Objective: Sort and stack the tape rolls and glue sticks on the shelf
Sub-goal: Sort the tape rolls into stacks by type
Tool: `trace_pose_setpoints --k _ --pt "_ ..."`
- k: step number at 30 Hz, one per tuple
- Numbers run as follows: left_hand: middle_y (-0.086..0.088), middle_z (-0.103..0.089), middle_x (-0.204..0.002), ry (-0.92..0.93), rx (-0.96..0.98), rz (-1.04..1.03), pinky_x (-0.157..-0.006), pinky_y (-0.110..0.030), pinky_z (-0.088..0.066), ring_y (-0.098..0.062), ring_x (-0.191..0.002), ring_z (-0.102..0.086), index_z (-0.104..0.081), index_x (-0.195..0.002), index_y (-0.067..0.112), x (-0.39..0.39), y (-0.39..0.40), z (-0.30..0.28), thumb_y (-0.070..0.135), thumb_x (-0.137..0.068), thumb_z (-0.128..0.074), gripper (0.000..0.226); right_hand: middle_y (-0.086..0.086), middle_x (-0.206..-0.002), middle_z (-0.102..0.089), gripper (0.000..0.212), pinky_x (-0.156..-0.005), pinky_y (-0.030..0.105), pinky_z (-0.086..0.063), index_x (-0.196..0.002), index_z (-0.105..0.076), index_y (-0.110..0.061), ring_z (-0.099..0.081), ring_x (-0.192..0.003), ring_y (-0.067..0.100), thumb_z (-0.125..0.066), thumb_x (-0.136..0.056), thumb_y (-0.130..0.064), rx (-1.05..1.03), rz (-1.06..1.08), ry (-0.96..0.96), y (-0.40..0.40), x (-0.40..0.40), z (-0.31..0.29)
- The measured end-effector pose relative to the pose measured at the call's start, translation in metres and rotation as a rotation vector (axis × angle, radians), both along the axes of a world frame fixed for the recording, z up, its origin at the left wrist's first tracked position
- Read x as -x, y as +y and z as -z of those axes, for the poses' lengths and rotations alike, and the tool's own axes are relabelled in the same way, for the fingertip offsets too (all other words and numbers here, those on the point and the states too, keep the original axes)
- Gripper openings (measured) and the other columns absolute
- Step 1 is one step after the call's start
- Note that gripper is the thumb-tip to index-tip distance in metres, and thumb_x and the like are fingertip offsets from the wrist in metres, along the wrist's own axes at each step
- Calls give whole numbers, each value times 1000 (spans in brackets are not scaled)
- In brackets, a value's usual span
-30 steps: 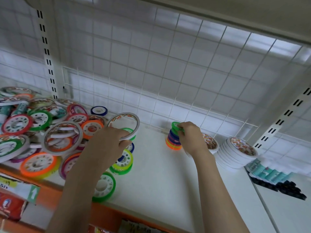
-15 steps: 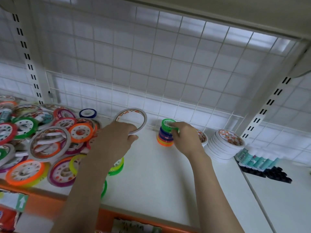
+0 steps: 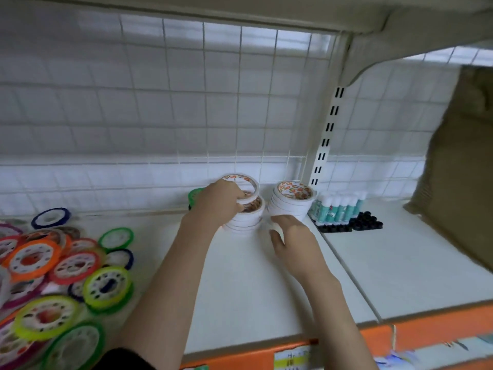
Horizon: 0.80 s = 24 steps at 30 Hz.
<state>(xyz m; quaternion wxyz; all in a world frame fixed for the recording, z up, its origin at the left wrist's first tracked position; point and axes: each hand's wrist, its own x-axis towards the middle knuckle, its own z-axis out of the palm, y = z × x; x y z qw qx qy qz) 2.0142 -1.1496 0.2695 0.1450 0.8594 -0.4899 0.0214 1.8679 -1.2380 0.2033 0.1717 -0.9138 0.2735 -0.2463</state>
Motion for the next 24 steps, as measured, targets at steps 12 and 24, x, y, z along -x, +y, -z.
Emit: trace_pose_setpoints --k 12,24 --pt "-9 -63 -97 28 -52 -3 -74 -31 -38 -27 -95 -54 -70 -99 17 -3 -19 13 33 -87 -60 22 6 -124 -57 32 -86 33 -45 -122 -56 -11 -52 -113 25 -48 -92 -20 -28 9 83 -8 9 12" --pt "-6 -61 -114 -40 -97 26 -82 -32 -38 -26 -109 -52 -61 -114 14 2 -21 29 43 -90 -54 38 6 -126 -56 33 -88 33 -44 -124 -55 -11 -52 -115 24 -48 -93 -19 -46 -29 87 -3 6 12"
